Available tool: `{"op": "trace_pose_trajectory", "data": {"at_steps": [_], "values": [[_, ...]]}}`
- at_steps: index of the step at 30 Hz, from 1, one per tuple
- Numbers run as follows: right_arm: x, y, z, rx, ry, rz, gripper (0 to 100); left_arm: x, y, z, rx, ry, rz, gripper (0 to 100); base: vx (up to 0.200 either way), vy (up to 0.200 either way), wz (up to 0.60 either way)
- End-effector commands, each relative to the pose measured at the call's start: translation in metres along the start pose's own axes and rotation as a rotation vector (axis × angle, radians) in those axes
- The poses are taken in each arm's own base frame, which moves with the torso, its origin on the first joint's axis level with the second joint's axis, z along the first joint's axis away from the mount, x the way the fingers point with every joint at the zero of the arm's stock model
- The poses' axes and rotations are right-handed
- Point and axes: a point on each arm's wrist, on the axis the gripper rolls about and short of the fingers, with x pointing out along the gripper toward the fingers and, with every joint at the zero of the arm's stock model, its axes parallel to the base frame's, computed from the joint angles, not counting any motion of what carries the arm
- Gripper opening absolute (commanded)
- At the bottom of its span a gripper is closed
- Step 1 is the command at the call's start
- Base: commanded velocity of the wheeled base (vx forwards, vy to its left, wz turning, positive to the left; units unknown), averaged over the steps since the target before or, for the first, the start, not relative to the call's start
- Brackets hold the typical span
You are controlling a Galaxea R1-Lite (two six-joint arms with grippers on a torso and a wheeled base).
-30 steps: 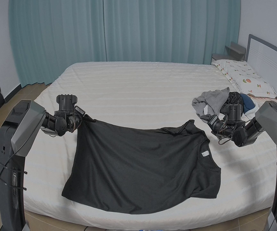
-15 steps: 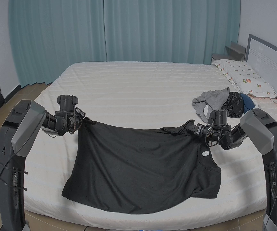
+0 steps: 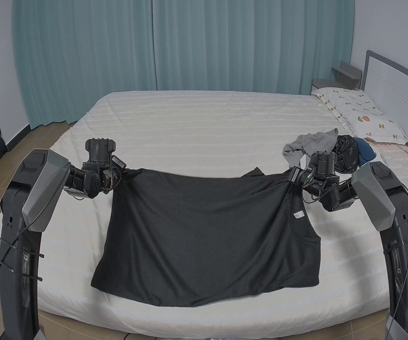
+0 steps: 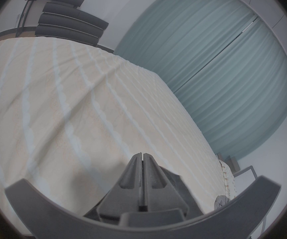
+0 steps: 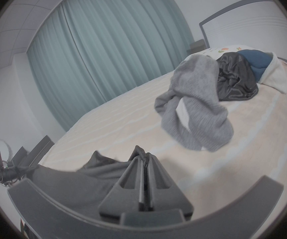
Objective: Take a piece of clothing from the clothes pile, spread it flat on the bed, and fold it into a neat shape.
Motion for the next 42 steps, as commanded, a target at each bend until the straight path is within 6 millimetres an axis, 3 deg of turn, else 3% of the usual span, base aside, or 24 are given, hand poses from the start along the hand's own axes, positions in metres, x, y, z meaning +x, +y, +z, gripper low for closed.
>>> {"op": "trace_pose_trajectory", "data": {"at_steps": [1,9,10,17,18,23,27,29,30,32,33,42], "values": [[0.013,-0.015,-0.007,0.013,-0.024,-0.044,0,0.02,0.008,-0.008,-0.004,-0.018,0.014,0,0.0,0.0,0.0],[0.014,-0.015,-0.008,0.066,-0.022,-0.044,0,0.03,0.012,-0.014,-0.01,-0.019,0.015,0,0.0,0.0,0.0],[0.014,-0.015,-0.008,0.073,-0.021,-0.045,100,0.03,0.013,-0.014,-0.012,-0.017,0.015,100,0.0,0.0,0.0],[0.001,-0.013,0.003,0.174,-0.011,-0.037,100,0.028,0.017,-0.013,-0.011,-0.013,0.033,100,0.0,0.0,0.0],[-0.014,-0.015,0.017,0.234,0.003,-0.015,100,0.022,0.019,-0.007,-0.012,-0.014,0.045,100,0.0,0.0,0.0],[-0.046,-0.02,0.037,0.305,0.02,-0.017,100,-0.001,0.02,0.008,-0.023,-0.009,0.065,100,0.0,0.0,0.0],[-0.09,-0.016,0.049,0.407,0.049,0.006,100,-0.04,0.026,0.012,-0.017,0.044,0.084,100,0.0,0.0,0.0],[-0.097,-0.015,0.048,0.414,0.061,0.01,100,-0.045,0.027,0.012,-0.018,0.054,0.082,100,0.0,0.0,0.0],[-0.123,-0.013,0.044,0.43,0.111,0.02,100,-0.067,0.032,0.009,-0.016,0.092,0.079,100,0.0,0.0,0.0],[-0.133,-0.013,0.041,0.434,0.129,0.018,100,-0.077,0.035,0.006,-0.012,0.11,0.079,100,0.0,0.0,0.0],[-0.15,-0.014,0.031,0.439,0.159,0.004,100,-0.096,0.043,-0.001,-0.006,0.149,0.083,100,0.0,0.0,0.0],[-0.197,-0.022,0.003,0.497,0.186,-0.014,100,-0.16,0.073,-0.022,-0.046,0.274,0.049,100,-0.022,0.0,0.0]]}}
